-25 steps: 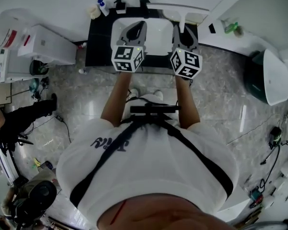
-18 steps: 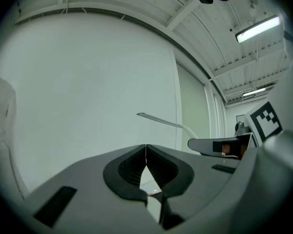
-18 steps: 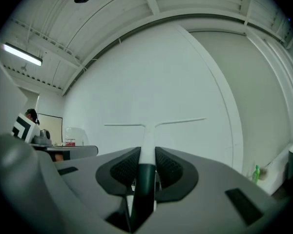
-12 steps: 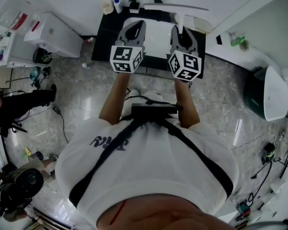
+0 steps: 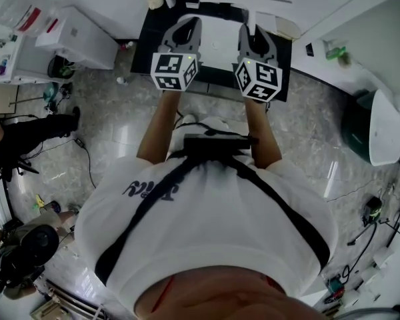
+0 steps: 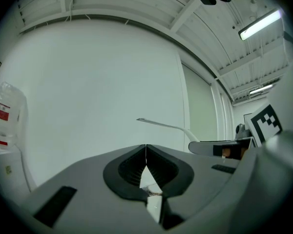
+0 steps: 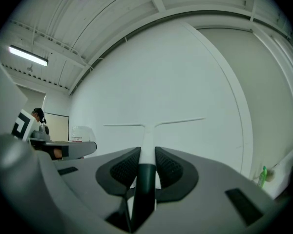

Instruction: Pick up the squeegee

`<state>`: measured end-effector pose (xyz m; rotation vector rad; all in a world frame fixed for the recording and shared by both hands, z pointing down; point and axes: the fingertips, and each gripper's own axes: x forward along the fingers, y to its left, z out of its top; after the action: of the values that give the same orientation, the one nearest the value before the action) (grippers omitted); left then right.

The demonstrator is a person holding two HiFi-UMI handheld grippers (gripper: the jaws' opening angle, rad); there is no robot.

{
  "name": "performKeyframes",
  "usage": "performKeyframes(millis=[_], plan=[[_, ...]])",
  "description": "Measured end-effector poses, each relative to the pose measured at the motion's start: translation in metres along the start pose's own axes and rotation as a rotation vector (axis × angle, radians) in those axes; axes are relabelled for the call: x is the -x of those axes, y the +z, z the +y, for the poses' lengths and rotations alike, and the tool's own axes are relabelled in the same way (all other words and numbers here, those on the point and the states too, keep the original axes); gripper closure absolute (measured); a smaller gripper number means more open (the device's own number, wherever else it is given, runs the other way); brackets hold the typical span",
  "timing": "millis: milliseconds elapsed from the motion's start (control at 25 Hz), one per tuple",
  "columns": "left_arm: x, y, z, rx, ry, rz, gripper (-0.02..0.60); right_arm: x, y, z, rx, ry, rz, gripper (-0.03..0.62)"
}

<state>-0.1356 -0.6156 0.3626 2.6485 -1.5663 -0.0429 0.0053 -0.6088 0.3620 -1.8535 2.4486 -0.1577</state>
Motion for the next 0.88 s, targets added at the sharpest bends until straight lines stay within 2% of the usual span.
performKeyframes(millis=[880], plan=[[-0.0017, -0.0009, -0.0087, 0.005, -0.039, 0.030, 0.572, 0.0058, -0.0001, -0.0096, -0.010, -0.062, 0.011, 0.494]])
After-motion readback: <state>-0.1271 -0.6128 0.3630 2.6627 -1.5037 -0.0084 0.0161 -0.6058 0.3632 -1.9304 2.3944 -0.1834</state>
